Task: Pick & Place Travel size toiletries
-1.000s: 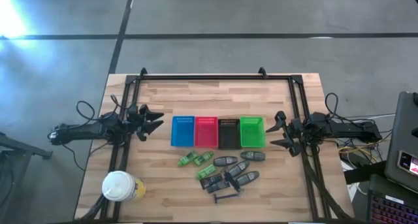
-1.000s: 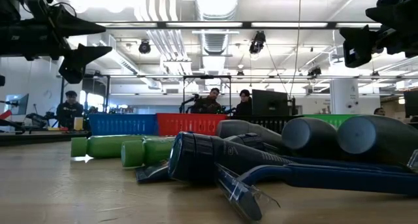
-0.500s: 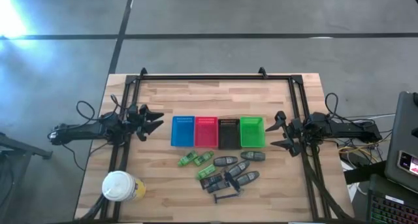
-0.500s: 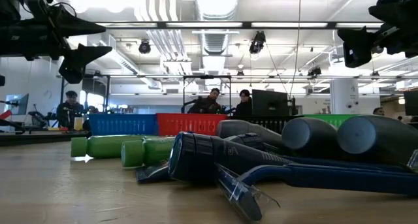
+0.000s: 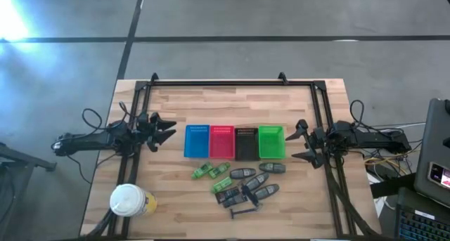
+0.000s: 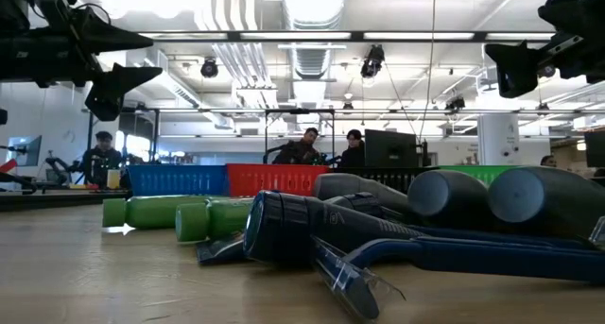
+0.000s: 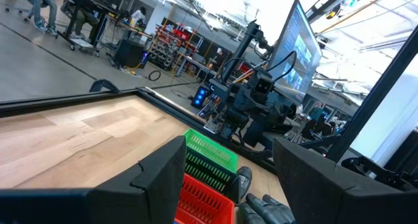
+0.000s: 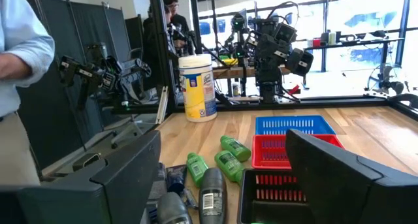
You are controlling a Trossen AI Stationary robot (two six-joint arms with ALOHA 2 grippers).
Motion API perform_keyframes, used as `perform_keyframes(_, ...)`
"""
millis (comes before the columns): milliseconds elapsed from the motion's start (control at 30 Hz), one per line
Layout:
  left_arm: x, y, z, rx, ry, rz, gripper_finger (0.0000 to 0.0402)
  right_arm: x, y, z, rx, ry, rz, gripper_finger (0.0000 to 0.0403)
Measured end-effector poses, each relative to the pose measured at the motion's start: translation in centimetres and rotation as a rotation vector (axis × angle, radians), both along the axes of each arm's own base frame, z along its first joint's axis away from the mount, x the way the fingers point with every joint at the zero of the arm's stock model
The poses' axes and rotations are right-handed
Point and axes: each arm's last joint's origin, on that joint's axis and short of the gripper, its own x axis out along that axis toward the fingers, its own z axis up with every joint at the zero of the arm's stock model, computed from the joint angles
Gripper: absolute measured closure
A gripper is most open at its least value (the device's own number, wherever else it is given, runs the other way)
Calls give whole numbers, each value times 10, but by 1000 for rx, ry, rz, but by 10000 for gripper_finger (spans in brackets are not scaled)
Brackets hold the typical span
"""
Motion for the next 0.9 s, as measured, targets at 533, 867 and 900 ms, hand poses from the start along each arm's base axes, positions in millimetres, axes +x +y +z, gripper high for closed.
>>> perform_keyframes(533, 0, 0, 0, 0, 0, -1, 168, 0, 0, 0, 0, 1, 0, 48)
perform_keyframes(867, 0, 0, 0, 0, 0, -1, 167, 0, 0, 0, 0, 0, 0, 78)
perform_keyframes(900, 0, 0, 0, 0, 0, 0, 168, 0, 0, 0, 0, 0, -1, 81)
